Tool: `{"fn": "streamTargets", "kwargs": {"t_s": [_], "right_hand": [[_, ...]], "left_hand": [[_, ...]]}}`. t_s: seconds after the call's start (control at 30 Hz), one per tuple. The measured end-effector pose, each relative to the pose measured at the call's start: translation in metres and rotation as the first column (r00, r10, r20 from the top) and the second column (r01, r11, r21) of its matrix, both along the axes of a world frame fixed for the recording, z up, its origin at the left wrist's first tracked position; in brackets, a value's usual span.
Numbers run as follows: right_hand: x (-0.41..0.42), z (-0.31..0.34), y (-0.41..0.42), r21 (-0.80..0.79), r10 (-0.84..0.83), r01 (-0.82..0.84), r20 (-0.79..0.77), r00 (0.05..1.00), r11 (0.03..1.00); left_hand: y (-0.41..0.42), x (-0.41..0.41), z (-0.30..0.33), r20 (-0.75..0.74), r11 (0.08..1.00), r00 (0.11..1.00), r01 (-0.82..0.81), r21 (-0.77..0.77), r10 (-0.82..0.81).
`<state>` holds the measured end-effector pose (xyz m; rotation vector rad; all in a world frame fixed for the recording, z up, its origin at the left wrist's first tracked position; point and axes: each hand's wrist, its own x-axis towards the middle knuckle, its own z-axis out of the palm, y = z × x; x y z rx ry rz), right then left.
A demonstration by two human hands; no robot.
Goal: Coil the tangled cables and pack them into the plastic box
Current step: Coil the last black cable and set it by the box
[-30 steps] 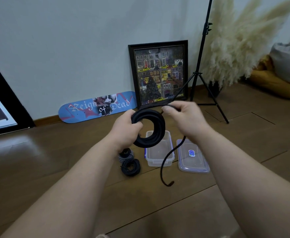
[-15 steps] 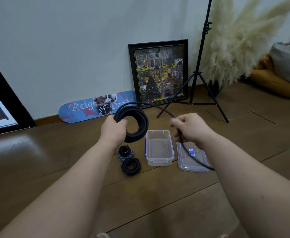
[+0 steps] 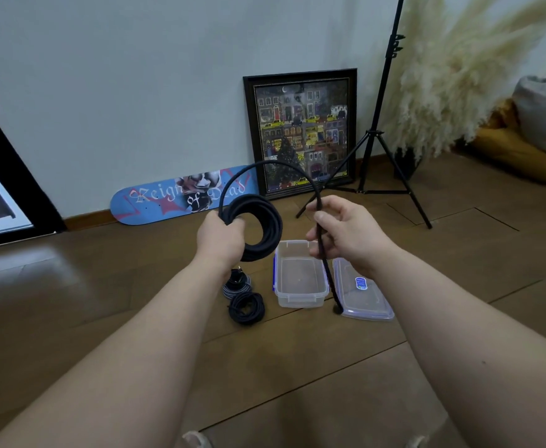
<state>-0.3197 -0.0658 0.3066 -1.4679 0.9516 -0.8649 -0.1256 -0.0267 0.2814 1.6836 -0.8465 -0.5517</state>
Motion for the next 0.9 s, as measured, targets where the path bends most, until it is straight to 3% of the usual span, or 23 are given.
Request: {"fn": "streamTargets", "kwargs": {"t_s": [0.3,0.6,0.8,0.9], "right_hand": [[0.010,0.005,0.010,-0.010,0.071,-0.071,0.025,0.997,0.997],[0.018,-0.001,0.013,-0.088,0.068,-0.086,-0.191,0.979,0.992],[0.016,-0.001,0.009,-0.133,0.001,-0.037,-0.260,0.966,0.990],[0.015,-0.002,0.010,-0.199,0.065,-0.135,-0.321,0.945,0.971]], "left_hand": [[-0.002,-0.002,-0.003,0.042,0.998,0.999,0.028,0.057,-0.030],[0.001,-0.023,0.000,0.103,0.951,0.946,0.309,0.005,-0.308],[0.000,-0.023,-0.001,0.067,0.915,0.914,0.402,-0.012,-0.401],[-0.003,-0.023,-0.003,0.086,0.939,0.935,0.345,-0.009,-0.343]]}}
